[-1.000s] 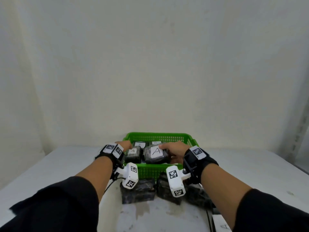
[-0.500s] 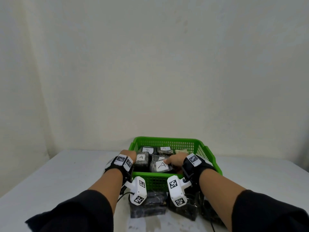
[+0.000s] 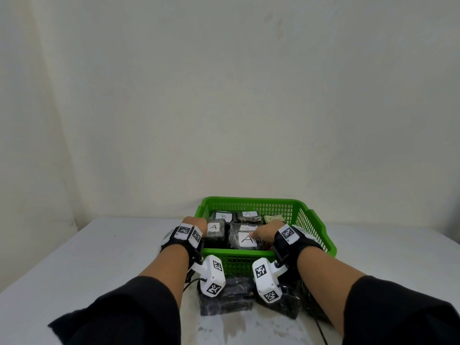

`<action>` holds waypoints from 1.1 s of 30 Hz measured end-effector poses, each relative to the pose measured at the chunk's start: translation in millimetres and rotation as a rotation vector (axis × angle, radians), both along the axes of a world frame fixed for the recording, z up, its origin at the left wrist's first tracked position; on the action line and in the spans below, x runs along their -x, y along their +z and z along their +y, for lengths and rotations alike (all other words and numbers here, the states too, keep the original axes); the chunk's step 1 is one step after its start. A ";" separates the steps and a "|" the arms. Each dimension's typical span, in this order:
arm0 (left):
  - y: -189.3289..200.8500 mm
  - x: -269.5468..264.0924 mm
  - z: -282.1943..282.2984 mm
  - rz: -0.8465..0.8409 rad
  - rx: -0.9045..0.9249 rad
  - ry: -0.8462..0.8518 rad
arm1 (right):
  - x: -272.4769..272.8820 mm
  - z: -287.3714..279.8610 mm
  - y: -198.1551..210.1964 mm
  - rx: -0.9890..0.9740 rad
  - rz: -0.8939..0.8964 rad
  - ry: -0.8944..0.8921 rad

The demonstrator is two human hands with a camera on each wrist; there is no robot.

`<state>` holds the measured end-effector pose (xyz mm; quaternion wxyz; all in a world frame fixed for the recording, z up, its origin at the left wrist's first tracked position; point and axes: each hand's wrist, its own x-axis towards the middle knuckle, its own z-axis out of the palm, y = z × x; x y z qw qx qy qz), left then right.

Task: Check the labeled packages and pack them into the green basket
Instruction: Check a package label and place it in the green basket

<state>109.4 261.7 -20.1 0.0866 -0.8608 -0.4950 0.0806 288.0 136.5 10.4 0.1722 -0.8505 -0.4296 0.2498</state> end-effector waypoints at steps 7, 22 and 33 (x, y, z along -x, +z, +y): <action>1.7 1.0 -3.1 -0.065 0.063 0.032 | 0.4 0.3 -2.2 -0.054 0.042 -0.057; 44.5 5.7 -30.0 -0.680 0.217 0.306 | -1.5 -53.5 41.6 -0.259 -0.244 0.131; 96.8 15.0 -129.4 -0.680 0.067 -0.009 | 28.8 -125.8 55.3 -0.220 -0.385 0.308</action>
